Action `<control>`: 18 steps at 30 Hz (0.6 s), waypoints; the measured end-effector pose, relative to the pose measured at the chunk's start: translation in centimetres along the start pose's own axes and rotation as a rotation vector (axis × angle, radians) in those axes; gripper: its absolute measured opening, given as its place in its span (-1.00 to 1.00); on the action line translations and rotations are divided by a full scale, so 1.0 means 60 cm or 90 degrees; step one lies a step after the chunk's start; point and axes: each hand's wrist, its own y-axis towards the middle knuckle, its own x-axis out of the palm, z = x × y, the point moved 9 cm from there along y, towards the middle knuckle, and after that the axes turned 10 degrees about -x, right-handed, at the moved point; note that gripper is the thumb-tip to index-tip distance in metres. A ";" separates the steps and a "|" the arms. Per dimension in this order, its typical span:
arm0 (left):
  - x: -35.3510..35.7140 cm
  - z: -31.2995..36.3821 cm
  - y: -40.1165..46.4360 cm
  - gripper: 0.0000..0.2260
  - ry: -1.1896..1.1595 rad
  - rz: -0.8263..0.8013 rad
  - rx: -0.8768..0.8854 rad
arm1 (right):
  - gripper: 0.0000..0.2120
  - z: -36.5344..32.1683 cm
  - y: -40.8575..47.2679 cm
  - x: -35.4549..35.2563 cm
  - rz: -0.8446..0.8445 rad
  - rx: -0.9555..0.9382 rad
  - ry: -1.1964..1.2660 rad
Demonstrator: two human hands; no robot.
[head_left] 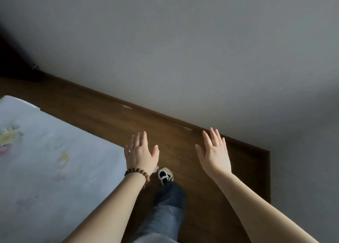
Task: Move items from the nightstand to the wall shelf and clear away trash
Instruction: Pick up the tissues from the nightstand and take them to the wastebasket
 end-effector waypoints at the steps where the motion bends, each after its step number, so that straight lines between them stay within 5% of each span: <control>1: 0.001 0.006 0.031 -0.42 0.000 0.009 -0.001 | -0.46 0.000 0.039 0.012 -0.007 -0.013 -0.001; 8: -0.028 -0.007 0.287 -0.41 -0.031 0.061 -0.106 | -0.45 -0.052 0.358 0.093 -0.088 -0.122 -0.022; 18: -0.122 -0.132 0.532 -0.39 -0.089 0.098 -0.321 | -0.45 -0.287 0.704 0.195 -0.202 -0.301 0.001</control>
